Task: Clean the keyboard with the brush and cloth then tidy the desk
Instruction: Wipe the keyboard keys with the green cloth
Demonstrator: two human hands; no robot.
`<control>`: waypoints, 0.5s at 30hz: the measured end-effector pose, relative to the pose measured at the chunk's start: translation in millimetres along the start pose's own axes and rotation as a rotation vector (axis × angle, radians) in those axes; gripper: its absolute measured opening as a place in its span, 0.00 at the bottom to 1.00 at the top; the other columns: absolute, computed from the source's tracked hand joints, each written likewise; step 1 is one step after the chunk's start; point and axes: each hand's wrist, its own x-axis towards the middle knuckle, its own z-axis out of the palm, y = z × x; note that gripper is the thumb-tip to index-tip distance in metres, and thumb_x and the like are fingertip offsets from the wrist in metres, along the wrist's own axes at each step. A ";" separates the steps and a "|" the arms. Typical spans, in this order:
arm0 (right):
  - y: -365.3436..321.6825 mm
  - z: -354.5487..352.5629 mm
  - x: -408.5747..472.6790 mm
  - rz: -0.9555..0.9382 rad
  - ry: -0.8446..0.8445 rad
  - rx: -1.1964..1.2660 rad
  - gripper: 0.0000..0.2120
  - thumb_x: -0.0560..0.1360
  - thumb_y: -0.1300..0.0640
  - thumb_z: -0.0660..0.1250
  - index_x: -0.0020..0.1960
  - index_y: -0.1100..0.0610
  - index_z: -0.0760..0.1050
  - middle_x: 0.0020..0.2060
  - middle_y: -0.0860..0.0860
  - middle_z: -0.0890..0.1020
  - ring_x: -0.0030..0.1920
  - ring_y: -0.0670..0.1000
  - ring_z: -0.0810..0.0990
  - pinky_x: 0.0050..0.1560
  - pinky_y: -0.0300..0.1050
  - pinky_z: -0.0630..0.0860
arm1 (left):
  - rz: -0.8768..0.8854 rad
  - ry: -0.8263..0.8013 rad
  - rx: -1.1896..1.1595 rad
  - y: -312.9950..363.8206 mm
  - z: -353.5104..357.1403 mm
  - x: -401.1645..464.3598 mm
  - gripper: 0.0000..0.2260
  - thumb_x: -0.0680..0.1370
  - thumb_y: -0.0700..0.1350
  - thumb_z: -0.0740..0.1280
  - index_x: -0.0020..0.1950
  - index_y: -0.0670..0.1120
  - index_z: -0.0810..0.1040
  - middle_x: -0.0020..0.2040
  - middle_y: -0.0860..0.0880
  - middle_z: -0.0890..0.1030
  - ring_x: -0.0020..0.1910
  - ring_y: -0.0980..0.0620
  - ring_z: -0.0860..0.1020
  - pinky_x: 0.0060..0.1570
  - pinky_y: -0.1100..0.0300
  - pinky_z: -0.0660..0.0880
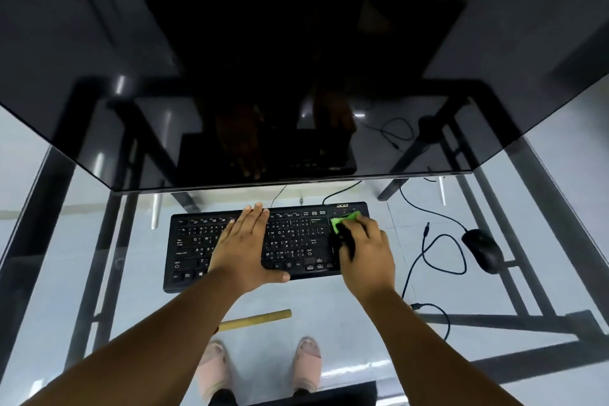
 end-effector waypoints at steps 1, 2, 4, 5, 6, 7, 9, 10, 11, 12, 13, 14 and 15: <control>-3.0 1.9 0.2 -0.055 -0.020 0.012 0.22 0.73 0.58 0.66 0.66 0.48 0.73 0.68 0.46 0.70 0.61 0.54 0.71 0.53 0.49 0.78 | -0.008 -0.004 -0.002 0.9 -0.7 0.5 0.58 0.62 0.75 0.66 0.79 0.49 0.40 0.79 0.53 0.38 0.77 0.54 0.37 0.76 0.52 0.42; -7.0 2.8 -0.6 -0.131 -0.056 0.022 0.23 0.73 0.58 0.66 0.67 0.47 0.73 0.69 0.46 0.70 0.61 0.54 0.71 0.55 0.48 0.77 | -0.014 -0.012 -0.003 1.7 -1.6 0.6 0.58 0.62 0.75 0.67 0.79 0.49 0.40 0.79 0.53 0.38 0.77 0.54 0.38 0.76 0.52 0.42; -12.0 3.0 -4.3 -0.312 -0.170 0.012 0.25 0.72 0.58 0.66 0.67 0.44 0.72 0.69 0.44 0.69 0.60 0.52 0.71 0.55 0.46 0.77 | -0.026 -0.022 -0.002 3.5 -2.7 0.6 0.59 0.62 0.74 0.68 0.79 0.49 0.40 0.79 0.53 0.38 0.77 0.54 0.38 0.76 0.52 0.42; -11.7 1.9 -5.9 -0.381 -0.215 -0.006 0.25 0.71 0.56 0.66 0.67 0.42 0.72 0.69 0.42 0.70 0.60 0.51 0.71 0.53 0.45 0.77 | -0.029 -0.022 0.000 4.1 -3.2 0.6 0.59 0.62 0.74 0.68 0.79 0.49 0.40 0.79 0.53 0.38 0.77 0.54 0.38 0.76 0.53 0.42; -8.9 0.0 -6.2 -0.408 -0.228 -0.017 0.24 0.71 0.55 0.65 0.66 0.41 0.72 0.68 0.41 0.70 0.60 0.50 0.71 0.52 0.45 0.78 | -0.029 -0.022 0.000 4.5 -3.9 0.6 0.59 0.62 0.74 0.68 0.79 0.49 0.40 0.79 0.53 0.38 0.77 0.54 0.38 0.76 0.53 0.41; -3.7 -2.5 -5.3 -0.385 -0.203 -0.014 0.23 0.70 0.54 0.65 0.64 0.40 0.74 0.67 0.40 0.71 0.59 0.49 0.72 0.51 0.44 0.78 | -0.028 -0.022 0.000 5.5 -4.7 0.5 0.59 0.62 0.73 0.69 0.79 0.49 0.40 0.79 0.53 0.39 0.77 0.54 0.38 0.75 0.53 0.41; 9.0 -5.9 0.3 -0.243 -0.098 0.018 0.21 0.70 0.54 0.66 0.62 0.42 0.76 0.65 0.41 0.73 0.59 0.49 0.74 0.49 0.45 0.79 | -0.033 -0.023 -0.006 5.8 -5.8 0.2 0.59 0.62 0.73 0.69 0.79 0.49 0.41 0.79 0.53 0.39 0.77 0.53 0.39 0.75 0.53 0.40; 15.1 -7.1 5.1 -0.146 -0.037 0.040 0.20 0.70 0.55 0.66 0.61 0.44 0.76 0.64 0.43 0.73 0.58 0.51 0.75 0.49 0.46 0.79 | -0.036 -0.026 -0.008 6.2 -6.4 0.0 0.59 0.62 0.73 0.69 0.79 0.49 0.41 0.79 0.53 0.39 0.78 0.53 0.39 0.75 0.53 0.40; 20.1 -8.0 11.8 -0.053 0.017 0.064 0.19 0.71 0.57 0.66 0.61 0.46 0.77 0.63 0.45 0.74 0.57 0.53 0.75 0.50 0.47 0.79 | -0.039 -0.028 -0.009 6.5 -6.5 -0.1 0.59 0.62 0.72 0.70 0.79 0.49 0.41 0.79 0.54 0.39 0.78 0.53 0.39 0.75 0.53 0.40; 23.0 -9.4 19.6 0.024 0.058 0.084 0.19 0.72 0.58 0.66 0.62 0.48 0.76 0.63 0.48 0.74 0.56 0.56 0.76 0.51 0.48 0.79 | -0.042 -0.027 -0.009 6.8 -6.6 0.0 0.59 0.62 0.72 0.70 0.79 0.49 0.41 0.79 0.54 0.39 0.78 0.53 0.39 0.75 0.53 0.40; 23.9 -10.2 27.9 0.079 0.074 0.095 0.19 0.73 0.59 0.65 0.63 0.49 0.76 0.63 0.50 0.74 0.56 0.57 0.76 0.53 0.49 0.78 | -0.044 -0.025 -0.009 7.0 -6.6 0.1 0.59 0.61 0.72 0.70 0.79 0.49 0.41 0.79 0.54 0.39 0.78 0.53 0.39 0.75 0.53 0.41; 22.5 -11.7 35.6 0.105 0.069 0.096 0.19 0.74 0.59 0.65 0.64 0.51 0.76 0.64 0.51 0.74 0.56 0.58 0.75 0.54 0.48 0.76 | -0.045 -0.025 -0.009 7.5 -6.7 0.4 0.59 0.61 0.73 0.70 0.79 0.49 0.41 0.79 0.54 0.39 0.78 0.53 0.39 0.75 0.53 0.41; 19.3 -12.3 42.1 0.100 0.049 0.085 0.19 0.74 0.60 0.64 0.64 0.51 0.75 0.64 0.51 0.73 0.57 0.57 0.75 0.56 0.48 0.75 | -0.047 -0.026 -0.010 7.6 -6.9 0.7 0.59 0.61 0.73 0.70 0.79 0.50 0.41 0.79 0.54 0.39 0.78 0.54 0.39 0.75 0.53 0.41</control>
